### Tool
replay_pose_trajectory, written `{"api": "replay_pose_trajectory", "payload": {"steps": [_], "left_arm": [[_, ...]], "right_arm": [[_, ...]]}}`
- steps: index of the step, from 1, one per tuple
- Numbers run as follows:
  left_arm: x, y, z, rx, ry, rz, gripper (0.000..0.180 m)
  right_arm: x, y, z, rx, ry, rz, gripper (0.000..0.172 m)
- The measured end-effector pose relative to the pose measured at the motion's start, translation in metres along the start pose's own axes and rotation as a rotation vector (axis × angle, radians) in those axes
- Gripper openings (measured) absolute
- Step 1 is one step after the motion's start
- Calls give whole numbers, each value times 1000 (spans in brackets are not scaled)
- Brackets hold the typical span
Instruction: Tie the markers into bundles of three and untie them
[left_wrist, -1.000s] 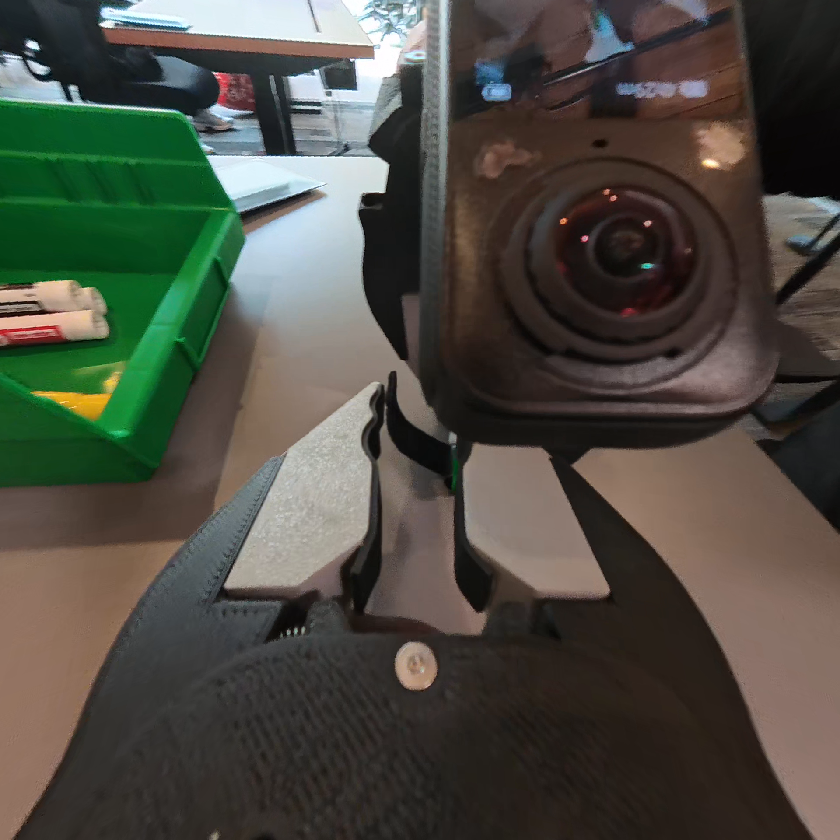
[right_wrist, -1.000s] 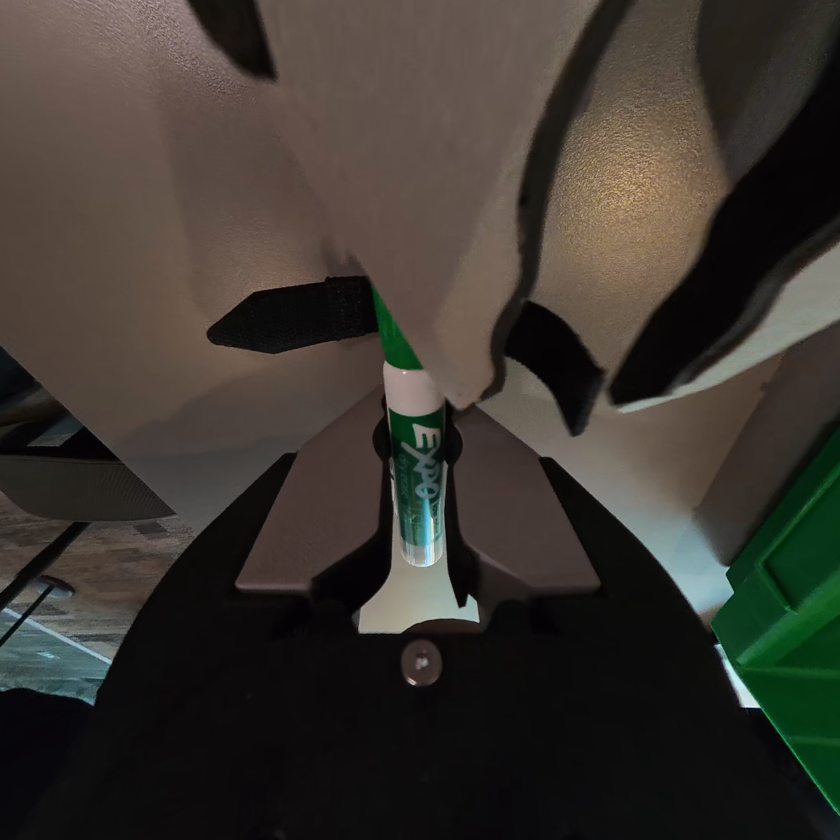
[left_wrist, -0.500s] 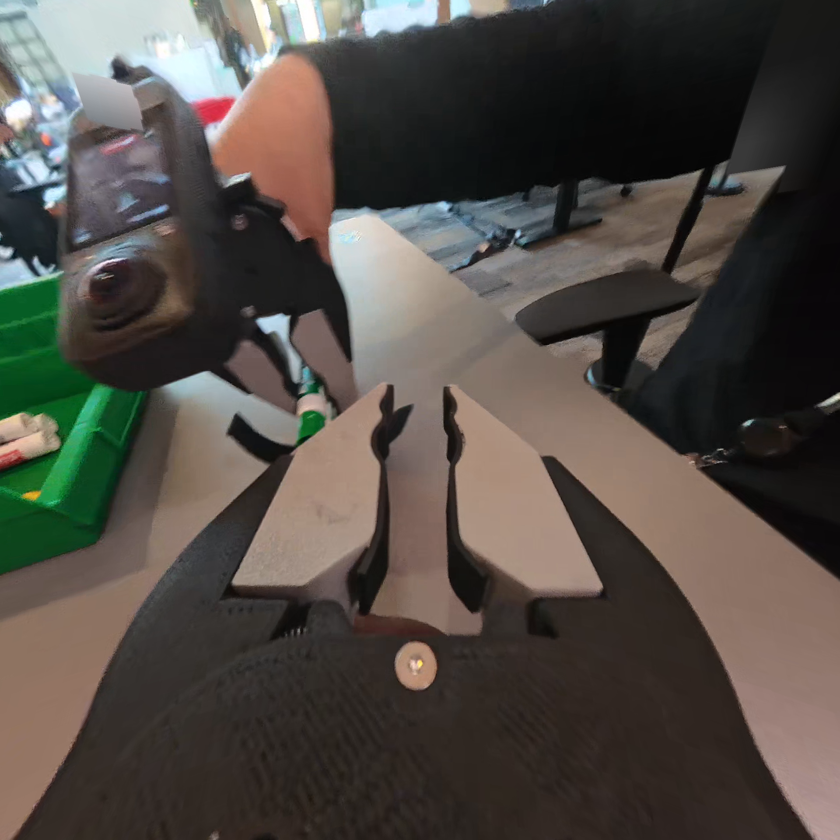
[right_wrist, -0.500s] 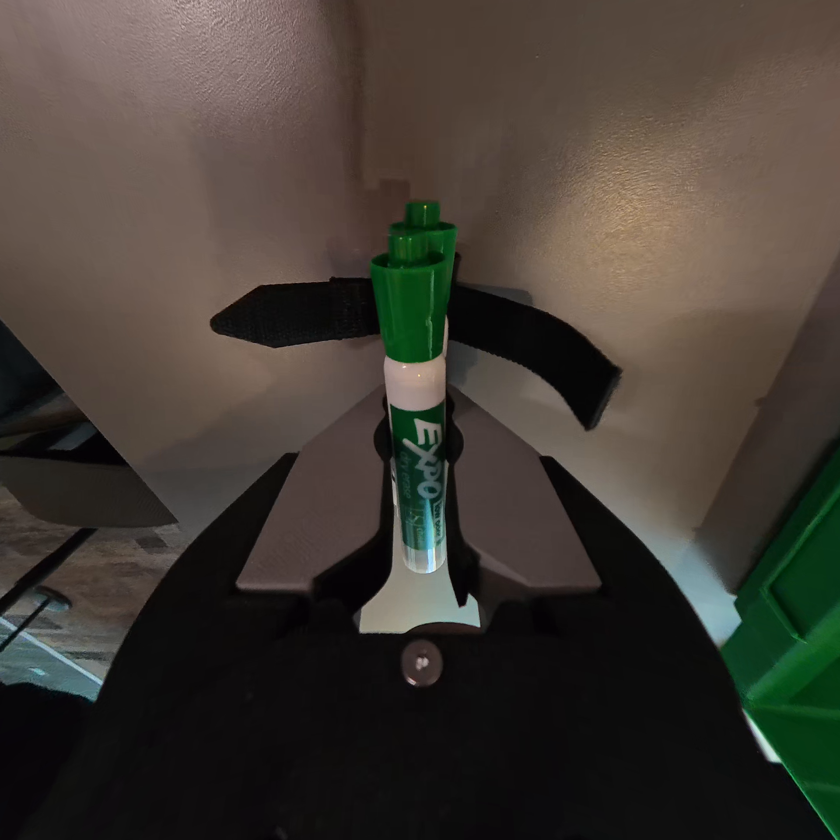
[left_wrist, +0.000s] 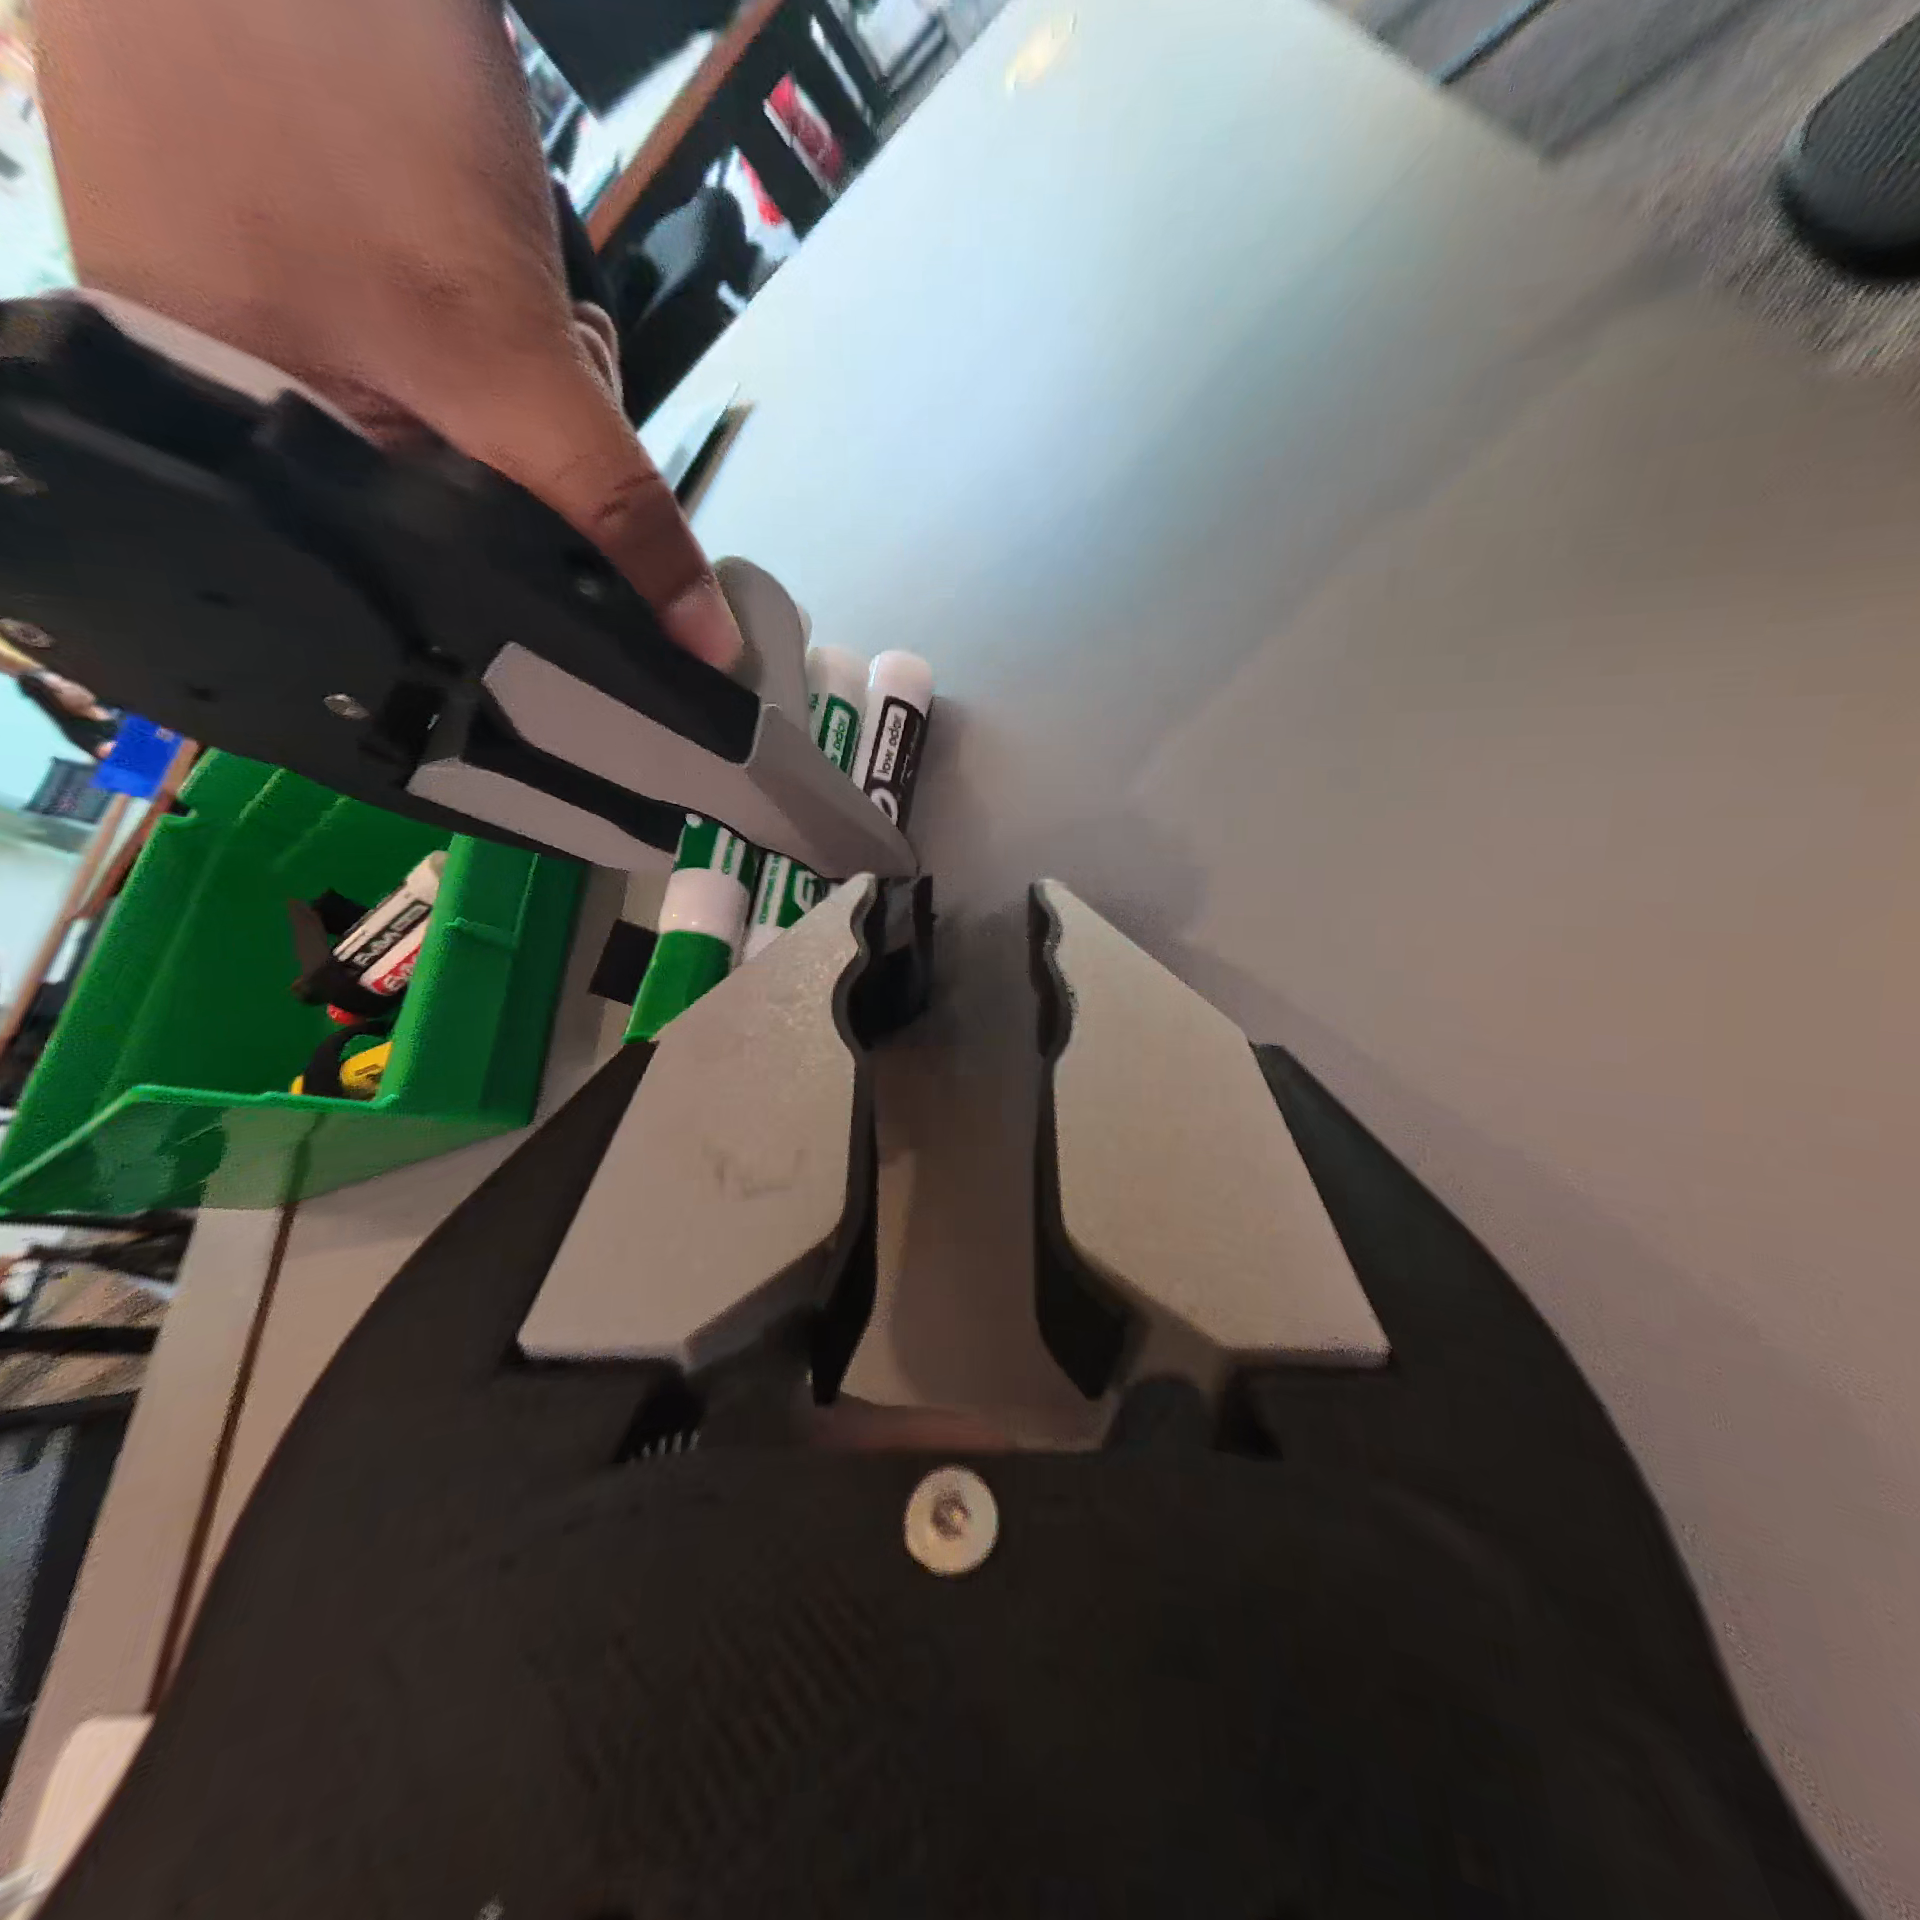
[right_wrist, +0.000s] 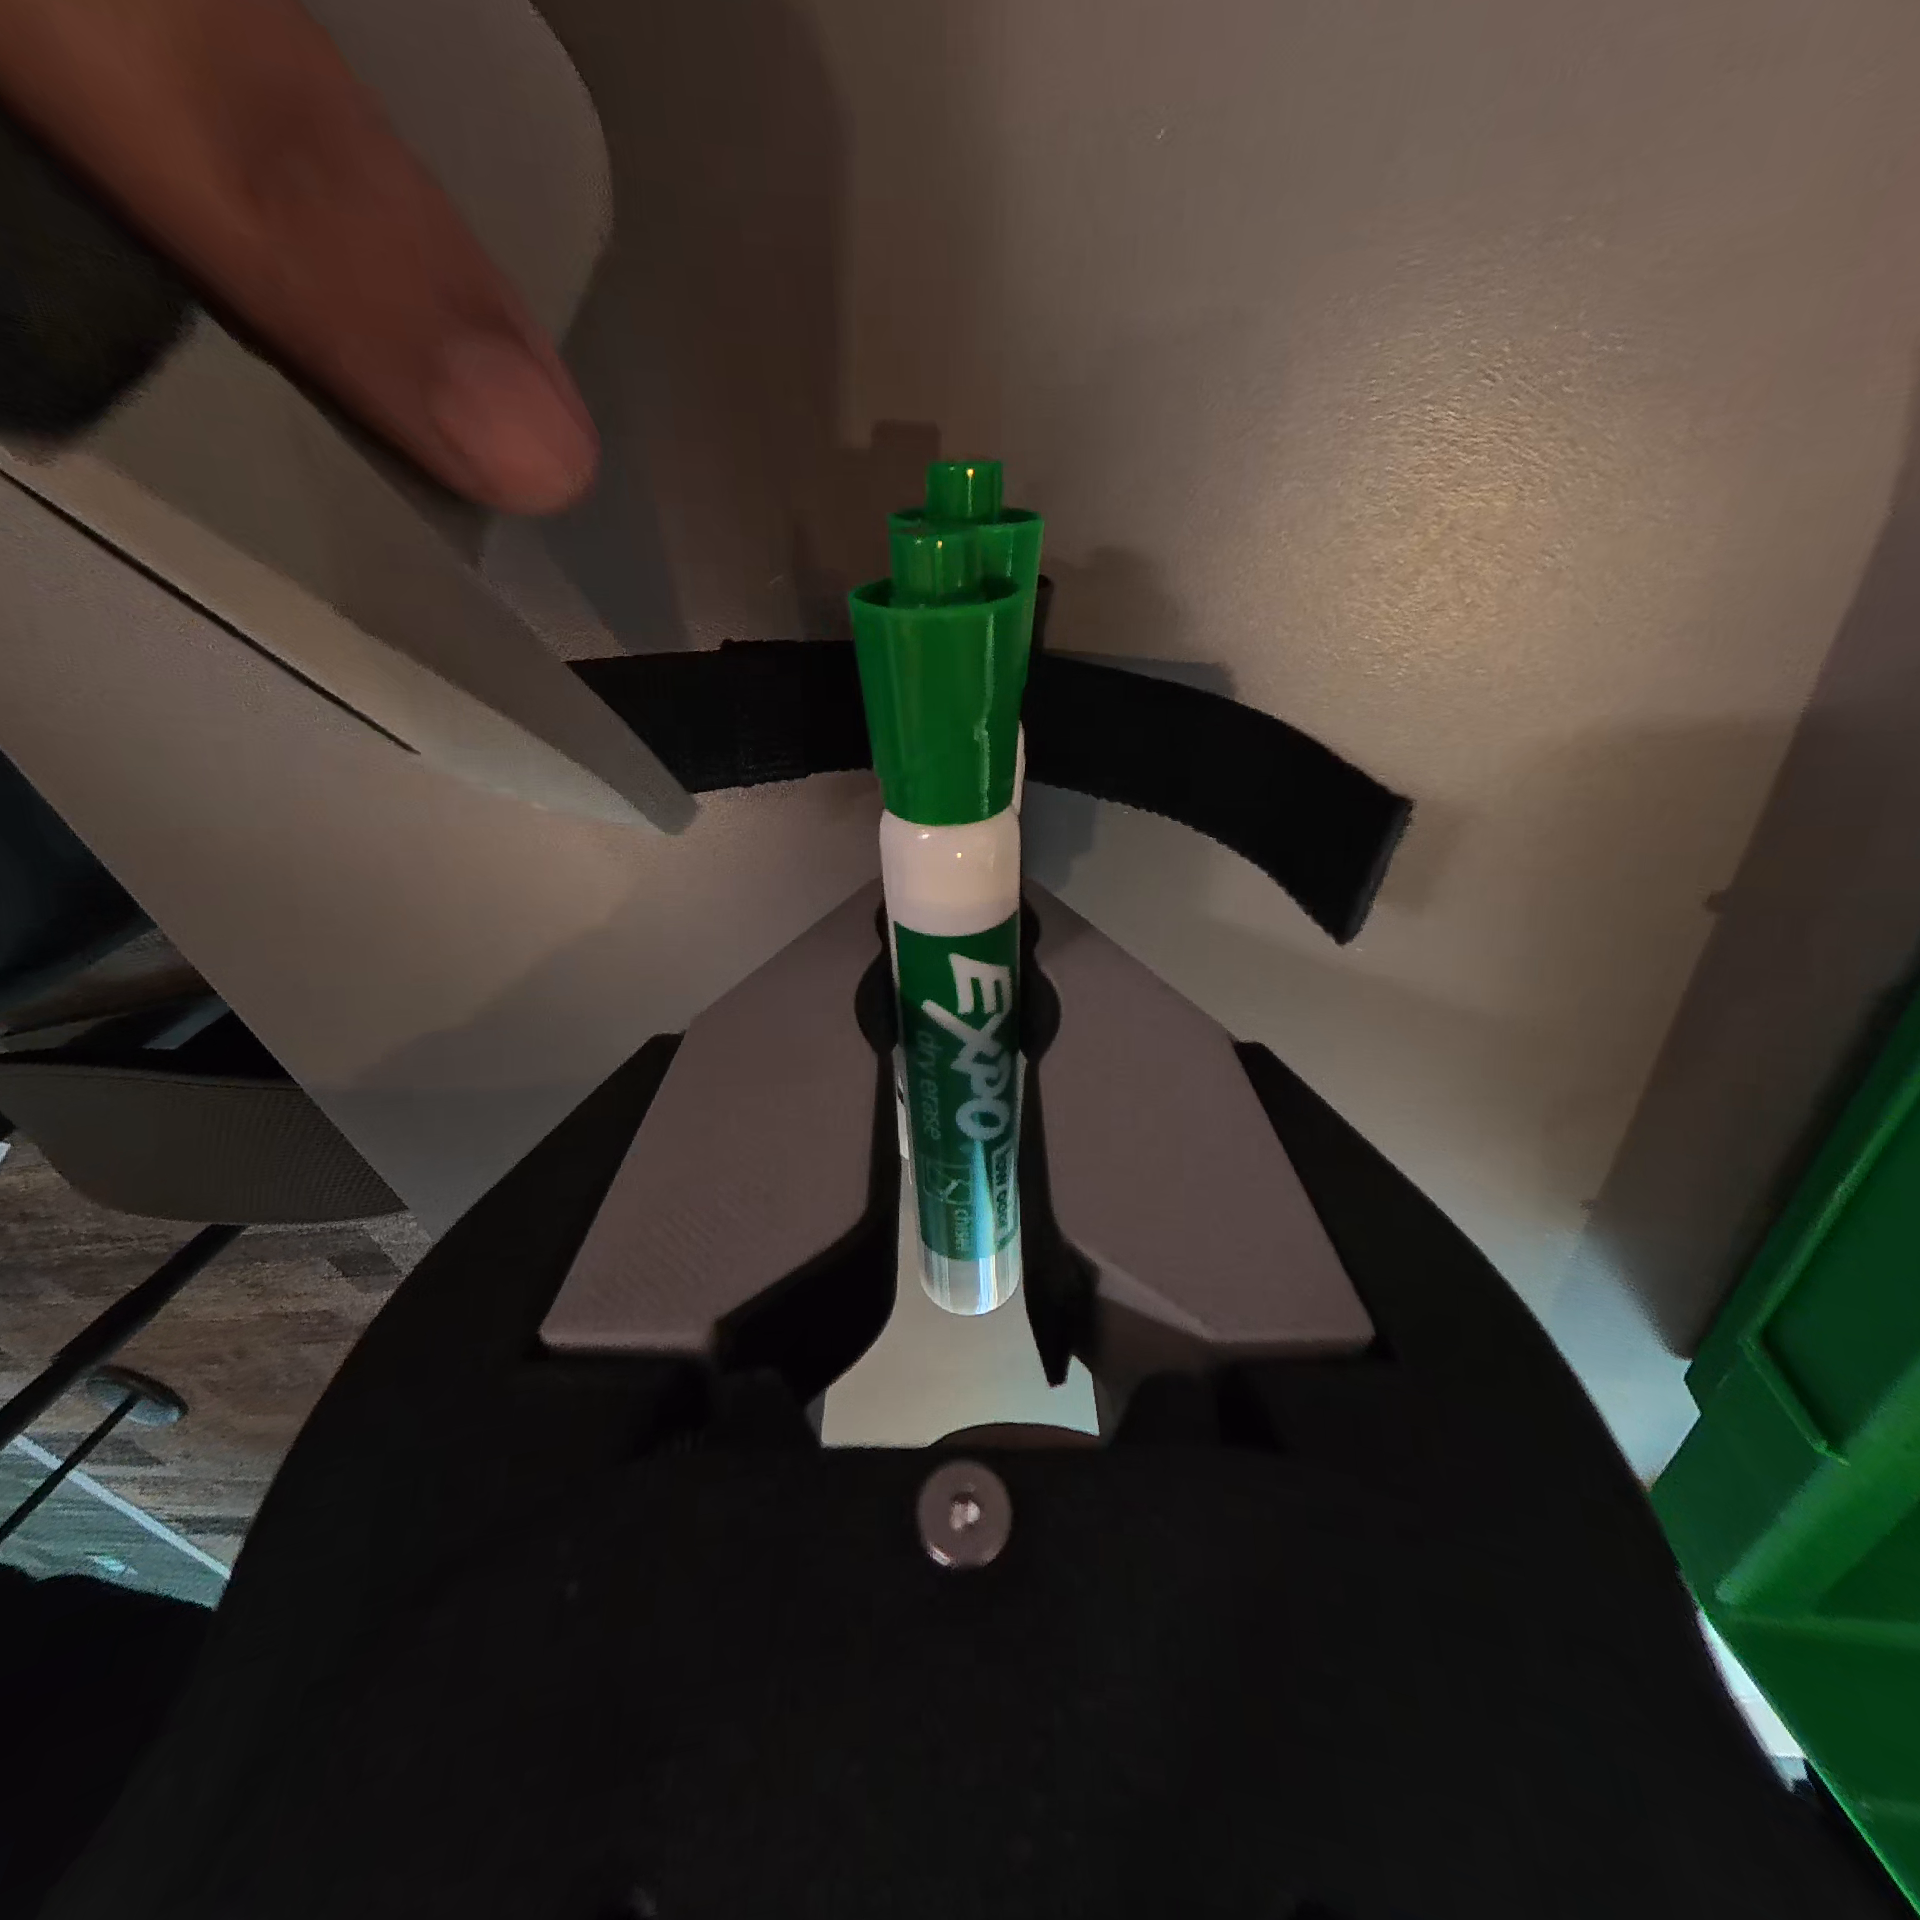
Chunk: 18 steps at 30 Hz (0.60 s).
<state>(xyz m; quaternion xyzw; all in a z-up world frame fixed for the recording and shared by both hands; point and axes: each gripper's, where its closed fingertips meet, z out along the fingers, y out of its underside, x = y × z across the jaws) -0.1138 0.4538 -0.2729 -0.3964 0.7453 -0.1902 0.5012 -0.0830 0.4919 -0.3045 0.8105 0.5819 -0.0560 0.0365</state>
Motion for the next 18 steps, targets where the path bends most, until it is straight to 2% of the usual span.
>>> {"api": "replay_pose_trajectory", "payload": {"steps": [2,4,10,14,18], "left_arm": [[0,3,8,-54,-14,8,19],[0,2,12,-70,-16,-10,0],[5,4,4,-57,23,-37,0],[2,6,-1,-59,-5,-56,0],[-1,10,1,-90,-35,-42,31]], "right_arm": [[0,0,0,-8,-4,3,15],[1,0,0,-17,3,2,15],[7,0,0,-45,41,10,15],[4,1,0,-117,53,6,15],[4,1,1,-174,78,3,15]]}}
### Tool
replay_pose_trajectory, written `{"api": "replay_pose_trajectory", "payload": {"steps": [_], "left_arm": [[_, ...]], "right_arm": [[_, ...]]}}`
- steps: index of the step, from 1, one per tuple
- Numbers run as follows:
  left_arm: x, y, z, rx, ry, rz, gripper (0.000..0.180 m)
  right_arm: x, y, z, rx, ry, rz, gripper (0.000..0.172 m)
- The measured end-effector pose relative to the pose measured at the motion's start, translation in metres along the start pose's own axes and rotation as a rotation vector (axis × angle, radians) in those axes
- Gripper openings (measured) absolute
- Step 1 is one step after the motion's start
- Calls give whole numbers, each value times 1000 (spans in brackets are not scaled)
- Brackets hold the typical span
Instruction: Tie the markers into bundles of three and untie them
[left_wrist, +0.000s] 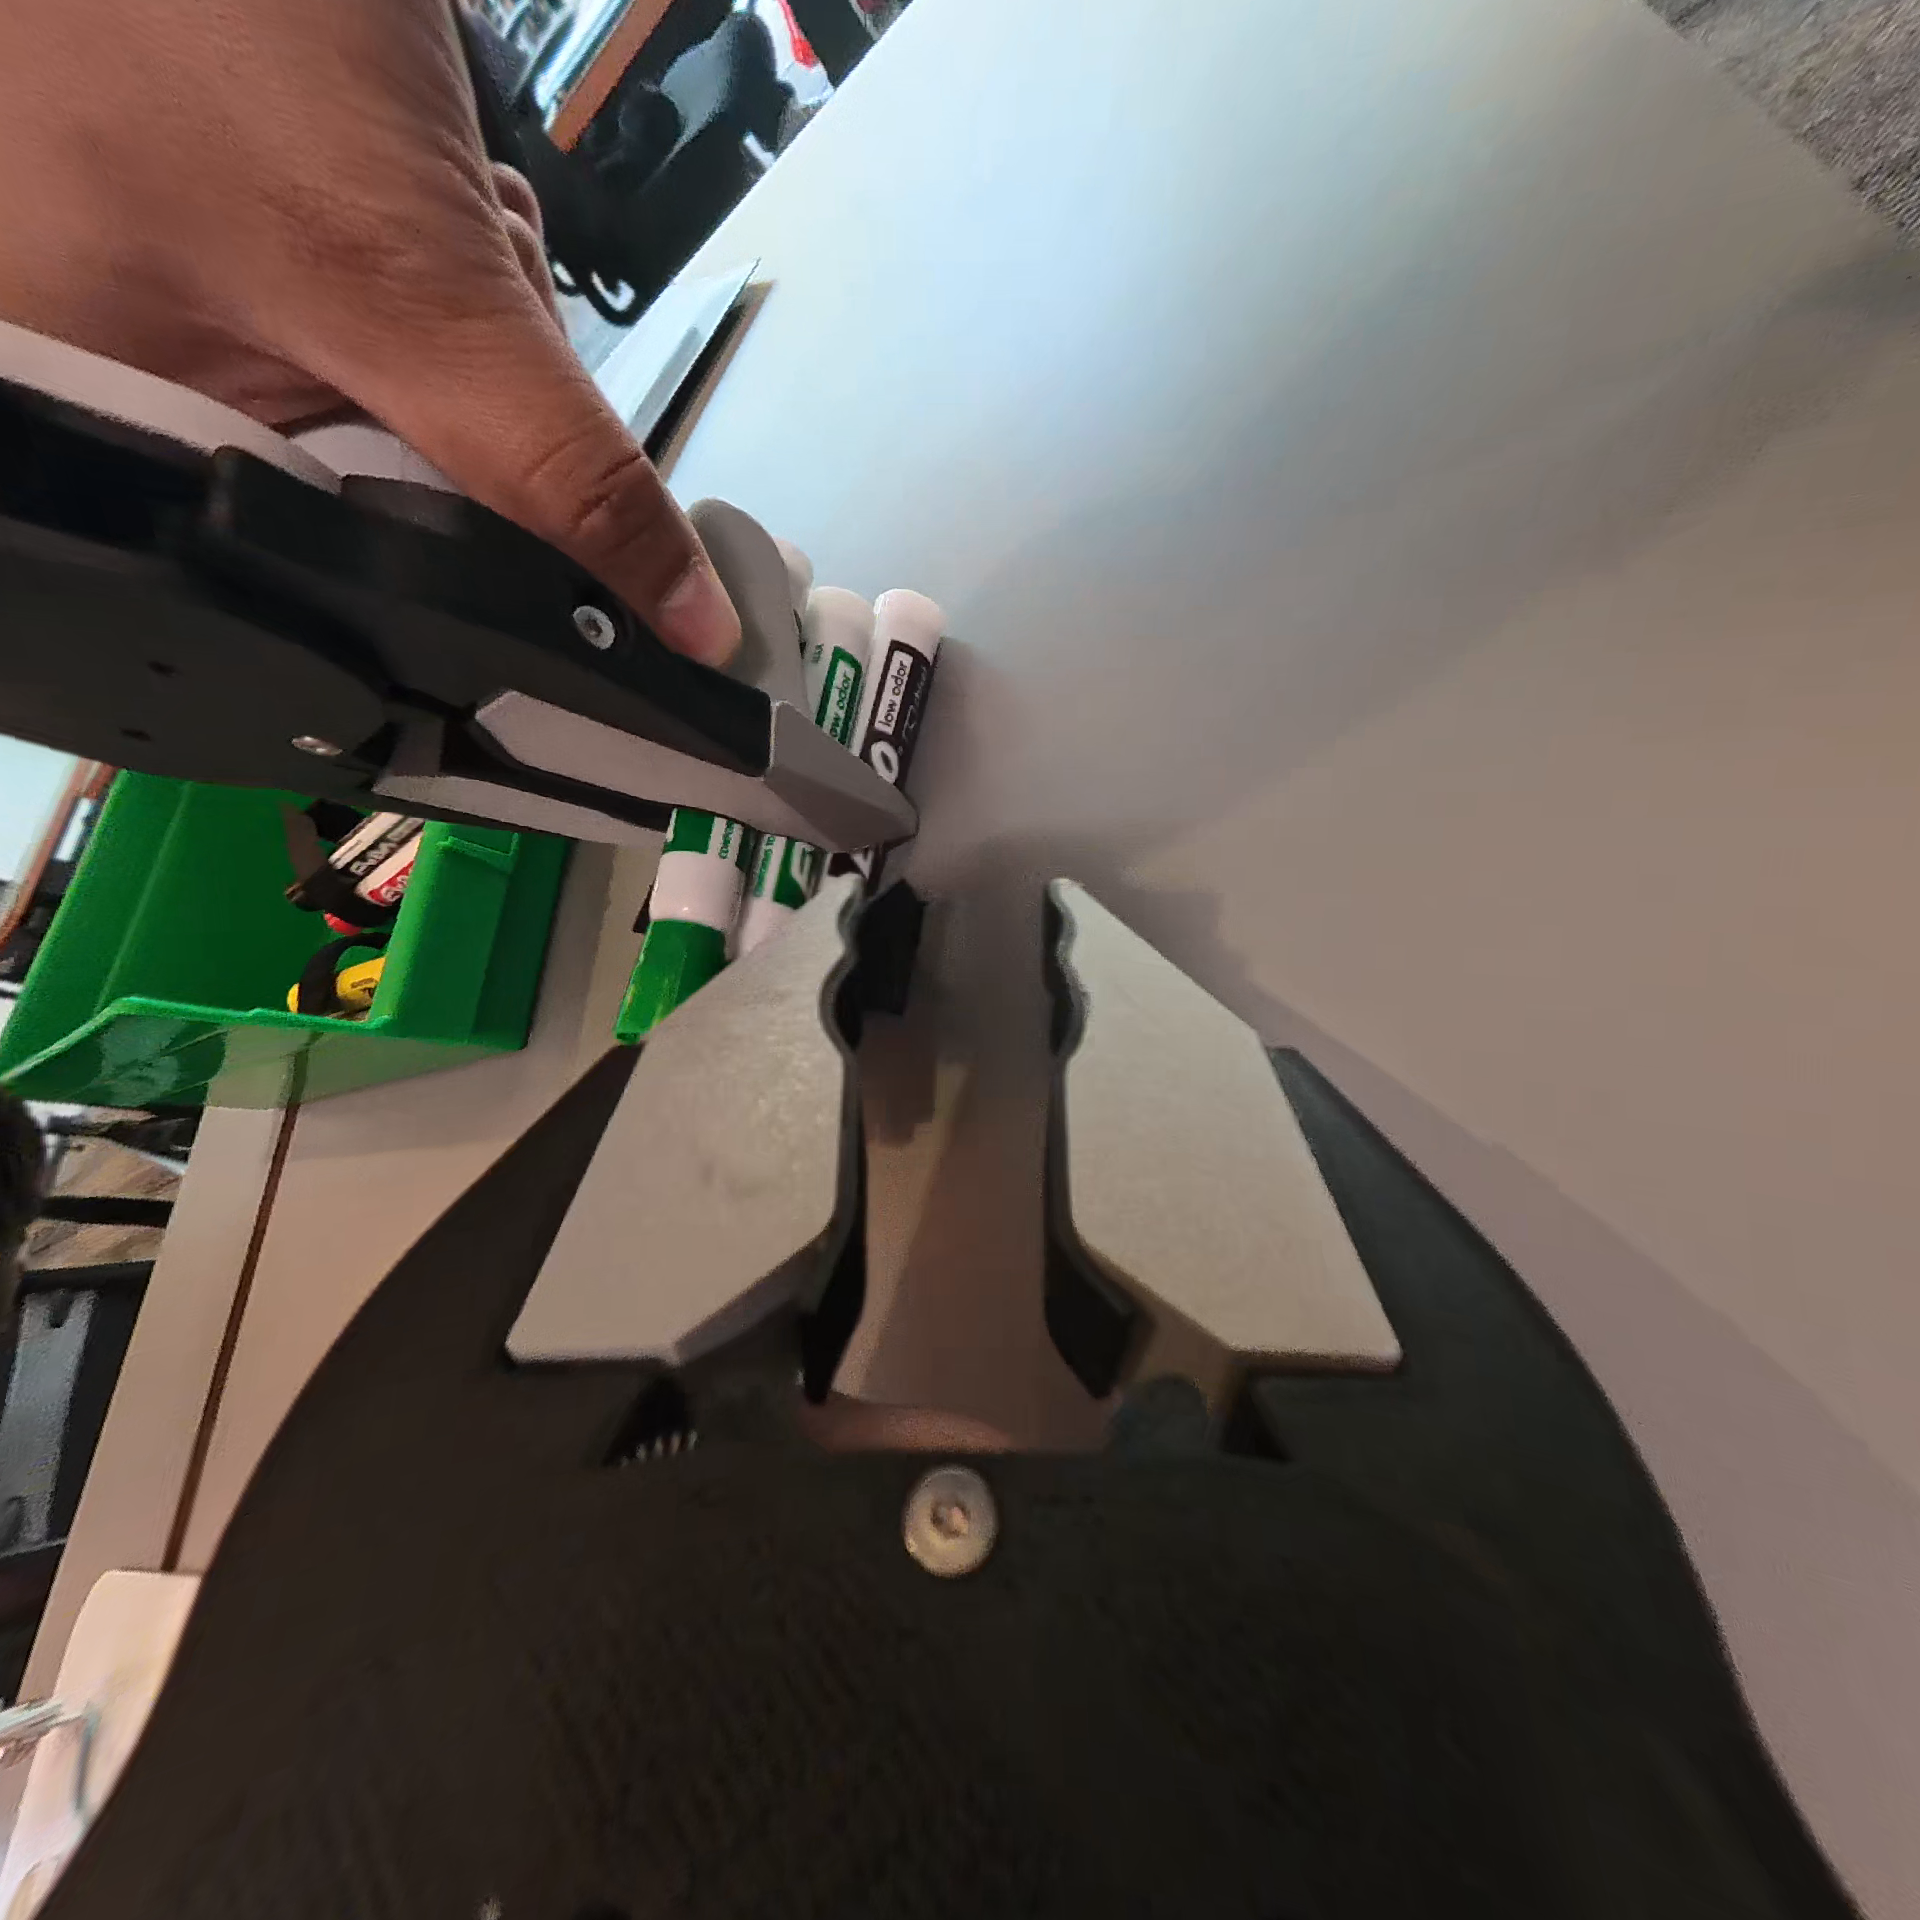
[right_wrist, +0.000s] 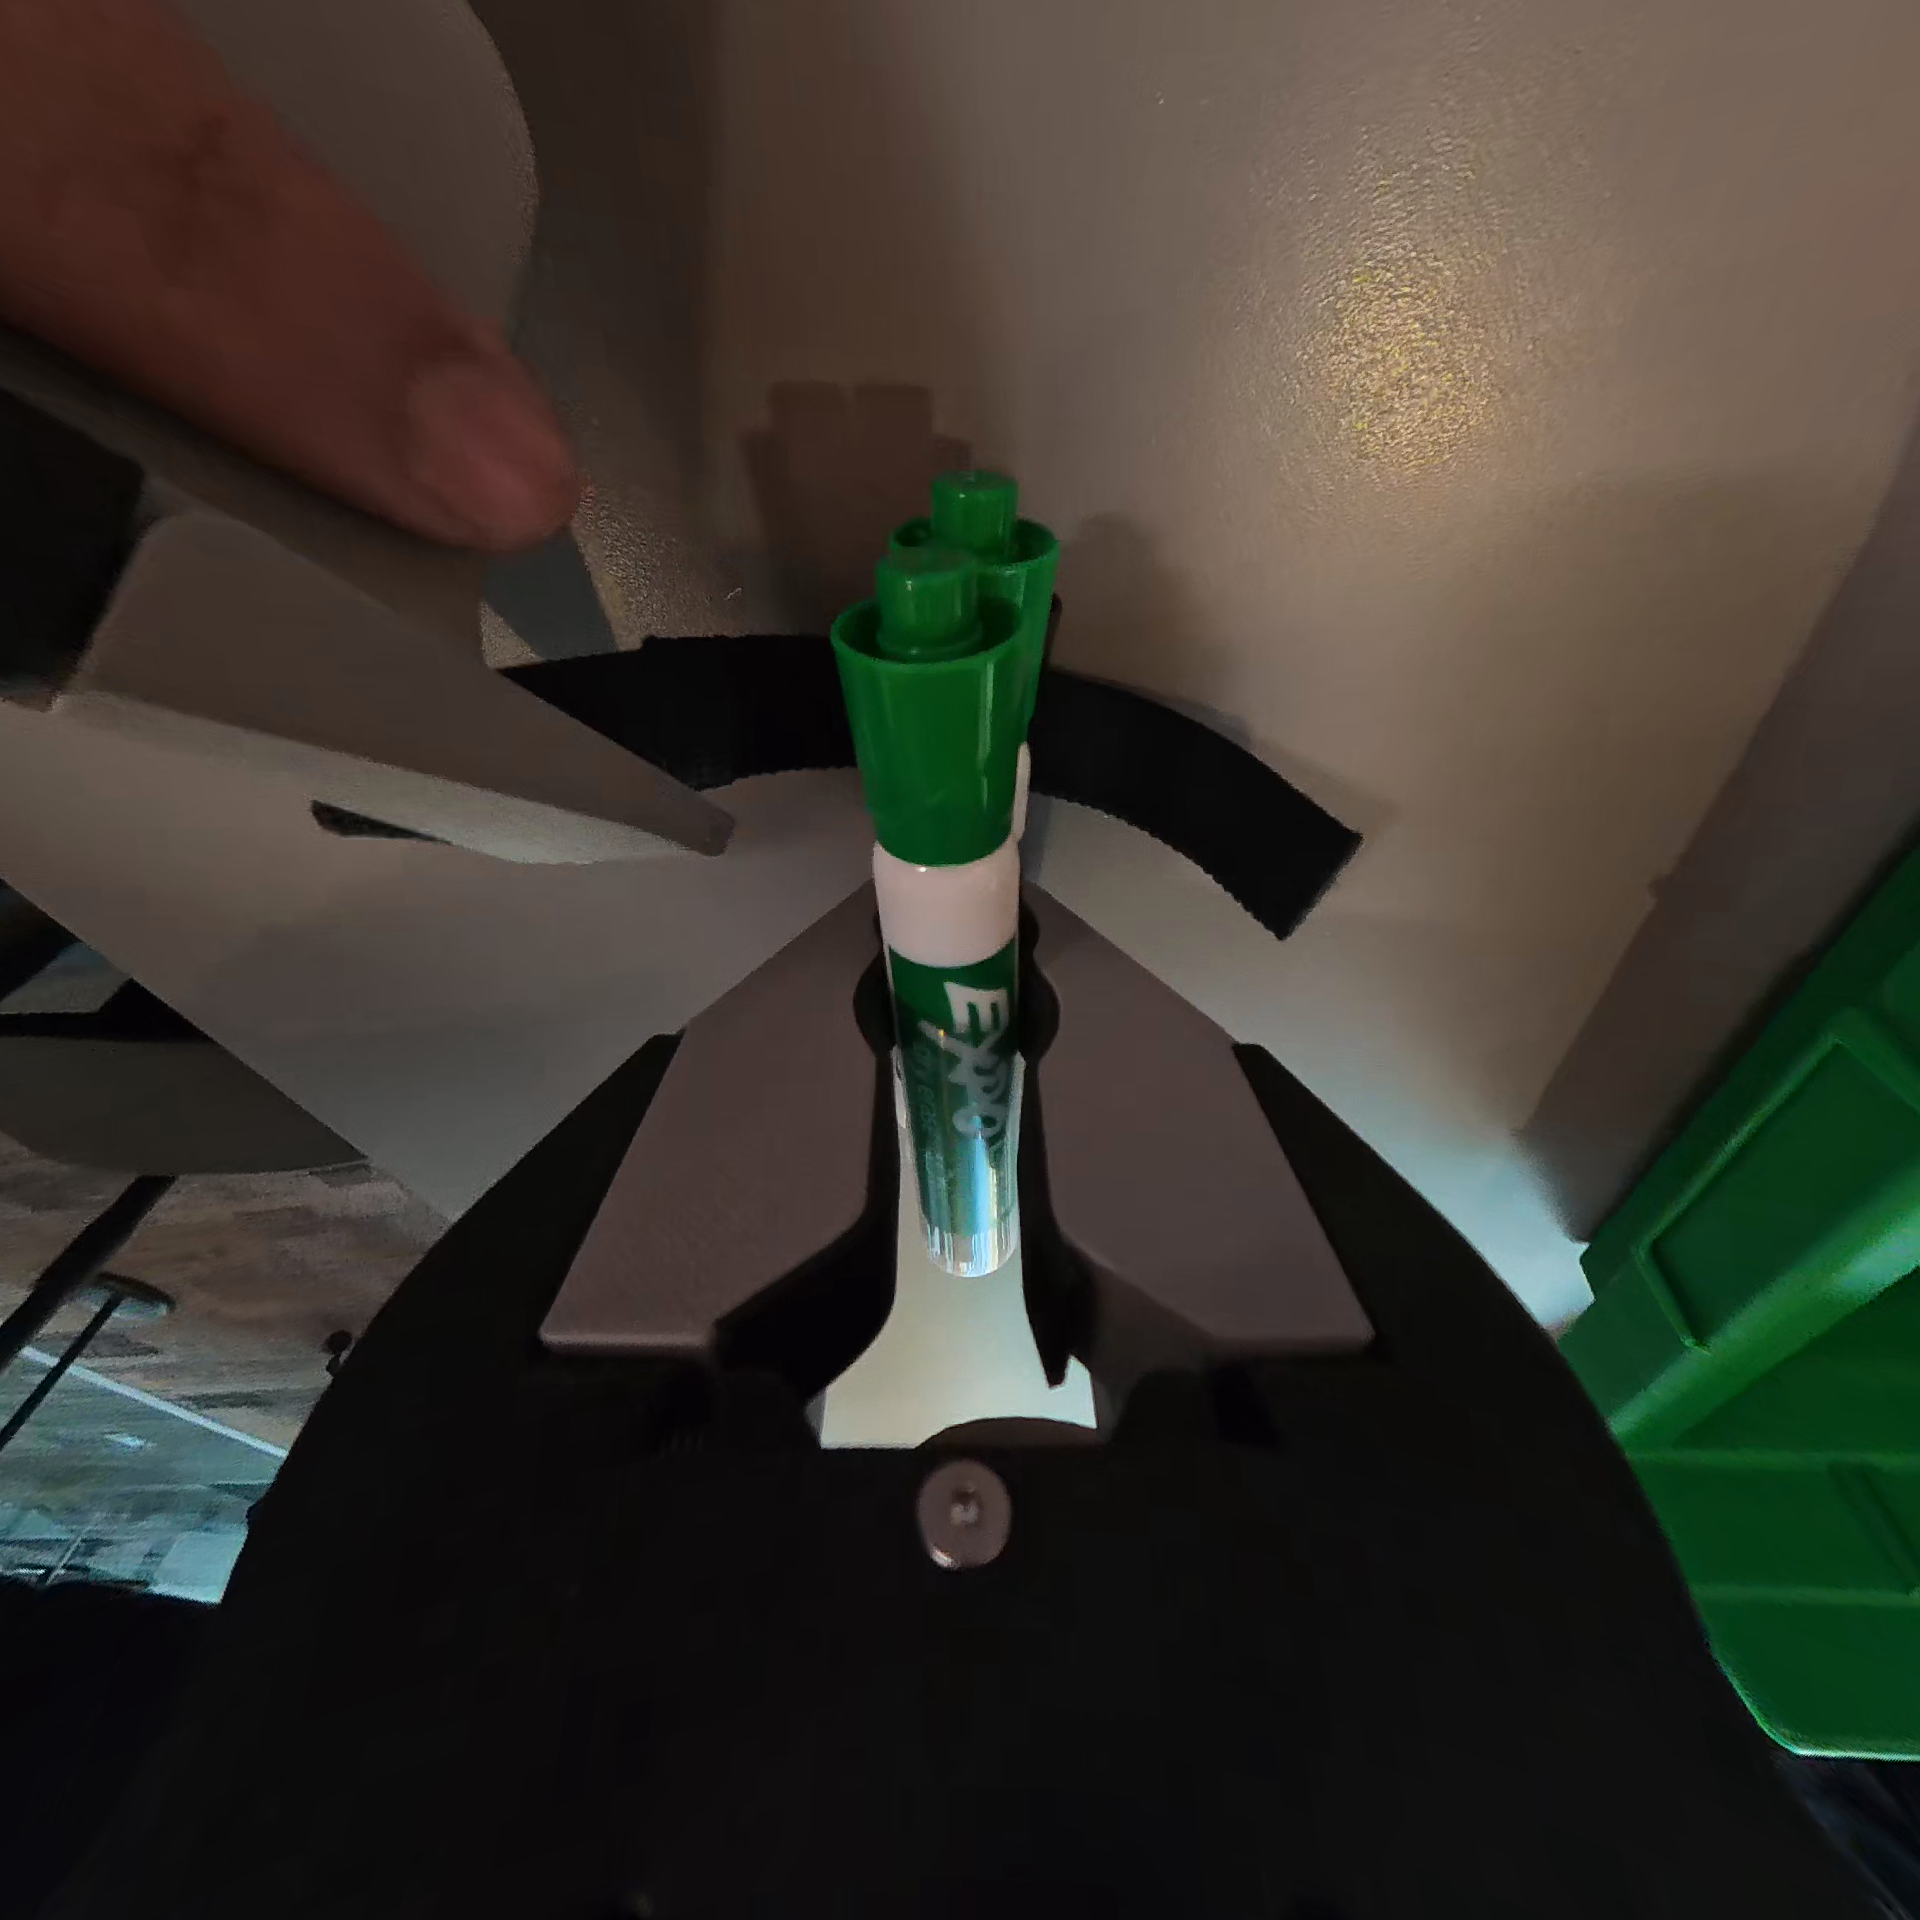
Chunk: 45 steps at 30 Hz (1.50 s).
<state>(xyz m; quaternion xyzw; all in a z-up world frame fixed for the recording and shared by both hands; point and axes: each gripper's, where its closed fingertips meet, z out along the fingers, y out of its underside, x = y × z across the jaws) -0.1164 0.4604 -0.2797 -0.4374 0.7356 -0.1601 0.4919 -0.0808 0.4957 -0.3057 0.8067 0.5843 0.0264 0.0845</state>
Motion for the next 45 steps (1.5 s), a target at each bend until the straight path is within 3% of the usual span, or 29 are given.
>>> {"api": "replay_pose_trajectory", "payload": {"steps": [3,7,15,19,23,26,28,32,37,40,45], "left_arm": [[1,0,0,-3,-13,13,37],[-3,-5,-3,27,-28,-20,26],[-5,-16,-10,111,-34,-37,45],[-12,-40,-43,326,183,-281,53],[-73,-9,-61,359,186,-536,52],[-119,43,-44,263,98,-742,21],[-130,66,-23,189,78,-792,11],[-102,44,14,110,318,-788,25],[-89,43,59,-49,380,-772,25],[-82,32,62,-19,457,-790,0],[-85,23,53,58,458,-779,0]], "right_arm": [[0,0,0,23,-1,11,15],[-5,5,1,36,-49,37,15],[-6,5,1,38,-74,62,15],[-6,5,1,57,-73,67,15],[-6,5,0,87,-74,66,15],[-6,5,0,97,-72,64,15],[-6,5,1,92,-63,59,15],[-5,5,1,73,-49,50,15],[-5,5,1,72,-59,51,15],[-5,4,1,84,-66,56,14],[-5,4,0,96,-75,61,15]]}}
